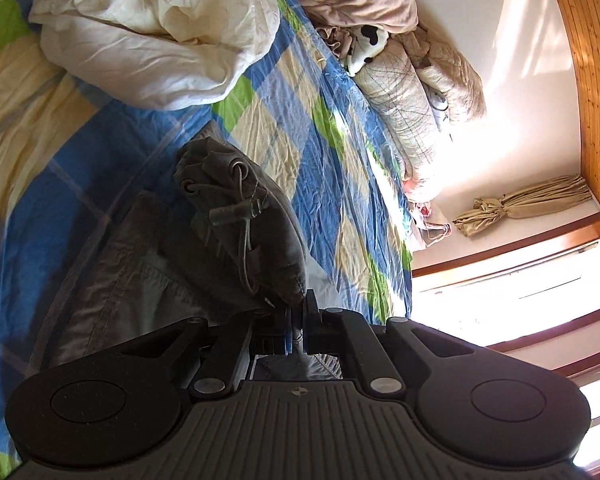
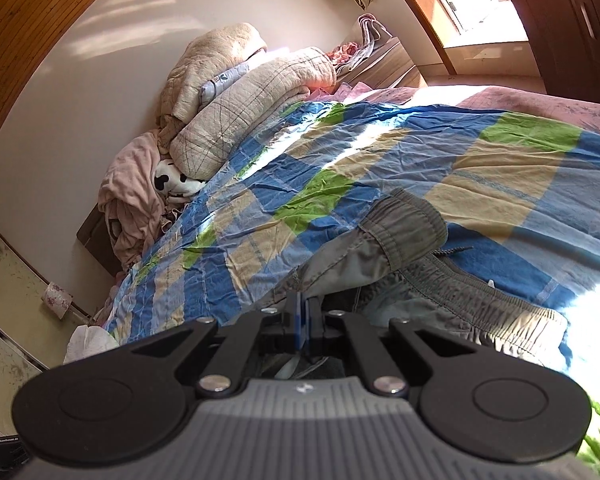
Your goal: Fold clothes
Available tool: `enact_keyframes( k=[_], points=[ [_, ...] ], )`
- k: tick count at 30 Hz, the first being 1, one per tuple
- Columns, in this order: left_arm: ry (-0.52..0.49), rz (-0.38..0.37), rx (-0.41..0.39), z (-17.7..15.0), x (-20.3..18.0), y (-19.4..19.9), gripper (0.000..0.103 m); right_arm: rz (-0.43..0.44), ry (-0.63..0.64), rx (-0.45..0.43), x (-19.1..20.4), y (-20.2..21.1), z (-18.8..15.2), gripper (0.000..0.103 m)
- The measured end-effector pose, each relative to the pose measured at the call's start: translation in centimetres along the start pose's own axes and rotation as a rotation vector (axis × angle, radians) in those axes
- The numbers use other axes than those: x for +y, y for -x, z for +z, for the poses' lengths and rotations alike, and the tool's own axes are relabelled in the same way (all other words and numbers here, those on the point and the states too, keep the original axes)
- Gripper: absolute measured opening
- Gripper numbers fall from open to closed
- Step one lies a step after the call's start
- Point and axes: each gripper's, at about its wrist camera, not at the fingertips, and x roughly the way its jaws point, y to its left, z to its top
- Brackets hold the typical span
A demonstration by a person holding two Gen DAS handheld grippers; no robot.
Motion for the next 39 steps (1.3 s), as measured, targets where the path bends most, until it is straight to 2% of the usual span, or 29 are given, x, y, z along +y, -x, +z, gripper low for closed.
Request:
enact_keyframes(
  k=[7, 16, 24, 28, 33, 37, 39],
  points=[
    [-0.019, 0.078, 0.029, -3.0, 2.2, 1.8, 0.006, 0.0, 0.008, 0.005, -0.8, 1.7, -1.6, 0.003],
    [-0.02, 0.089, 0.033, -5.8, 4.8, 3.7, 0.006, -0.005, -0.026, 0.029, -3.0, 3.0, -4.1, 0.003],
    [-0.126, 0.129, 0.03, -8.5, 4.2, 5.2, 0.006, -0.052, -0.024, 0.045, -4.9, 3.6, -6.1, 0.003],
    [-0.136, 0.183, 0.051, -9.5, 4.8, 5.0, 0.006, -0.074, -0.016, 0.059, -5.4, 3.5, -7.2, 0.003],
    [-0.117, 0.262, 0.102, -10.8, 7.6, 3.3, 0.006, -0.094, -0.036, 0.076, -6.6, 3.0, -8.3, 0.003],
    [-0.073, 0.245, 0.102, -11.0, 9.1, 2.9, 0.008, -0.104, -0.05, 0.081, -7.1, 2.7, -8.6, 0.003],
    [-0.053, 0.214, 0.086, -10.6, 9.2, 3.5, 0.017, -0.101, -0.057, 0.081, -7.2, 2.7, -8.6, 0.004]
  ],
)
